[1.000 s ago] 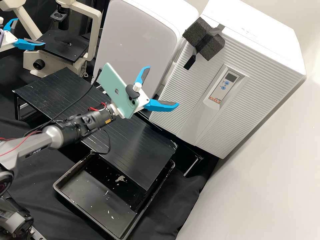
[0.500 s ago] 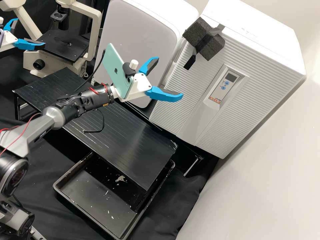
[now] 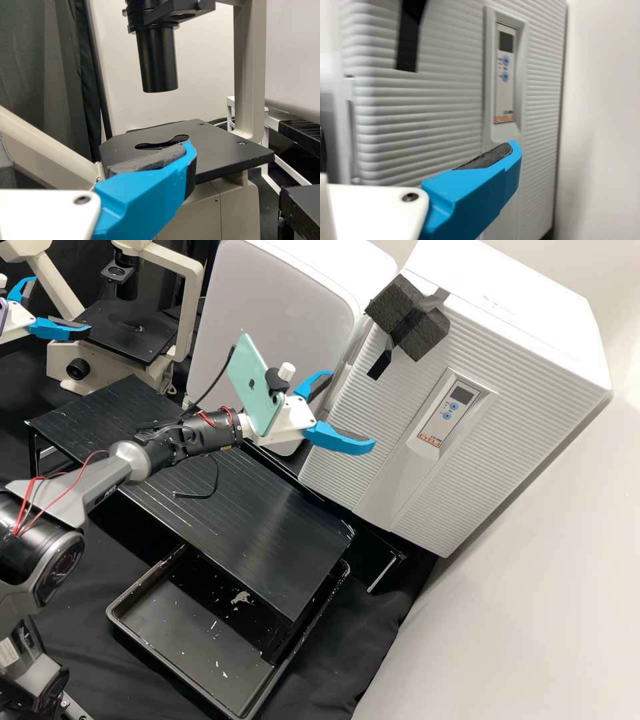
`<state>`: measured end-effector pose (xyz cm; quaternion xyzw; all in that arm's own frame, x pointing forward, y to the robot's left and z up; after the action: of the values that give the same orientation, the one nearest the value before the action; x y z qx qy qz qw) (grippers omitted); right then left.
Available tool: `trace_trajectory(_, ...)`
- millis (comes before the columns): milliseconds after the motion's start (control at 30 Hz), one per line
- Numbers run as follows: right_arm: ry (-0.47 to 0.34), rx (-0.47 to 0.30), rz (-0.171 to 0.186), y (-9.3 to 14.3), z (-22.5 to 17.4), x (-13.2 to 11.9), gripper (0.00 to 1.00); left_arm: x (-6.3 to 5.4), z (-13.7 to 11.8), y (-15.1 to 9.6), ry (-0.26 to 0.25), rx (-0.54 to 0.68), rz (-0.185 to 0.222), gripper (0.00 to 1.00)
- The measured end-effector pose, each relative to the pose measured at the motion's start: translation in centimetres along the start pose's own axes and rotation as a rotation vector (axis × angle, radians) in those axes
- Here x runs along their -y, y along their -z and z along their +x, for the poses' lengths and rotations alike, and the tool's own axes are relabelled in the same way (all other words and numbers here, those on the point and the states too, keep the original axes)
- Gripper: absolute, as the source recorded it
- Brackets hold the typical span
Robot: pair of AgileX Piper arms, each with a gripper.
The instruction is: Open the incubator door
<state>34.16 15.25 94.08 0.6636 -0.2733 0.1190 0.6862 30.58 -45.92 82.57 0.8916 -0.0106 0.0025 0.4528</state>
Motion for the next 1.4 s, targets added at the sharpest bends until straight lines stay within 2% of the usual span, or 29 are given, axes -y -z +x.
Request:
trace_trajectory(400,-0.014,0.030,0.005,-0.66,0.44,-0.34,1.00,0.00,0.00,0.00,0.000,0.000,0.000,1.00)
trace_trajectory(433,-0.014,0.030,0.005,-0.66,0.44,-0.34,0.00,0.00,0.00,0.00,0.000,0.000,0.000,1.00)
trace_trajectory(1400,0.002,0.015,0.016,-0.15,0.06,0.07,0.00,0.00,0.00,0.00,0.000,0.000,0.000,1.00)
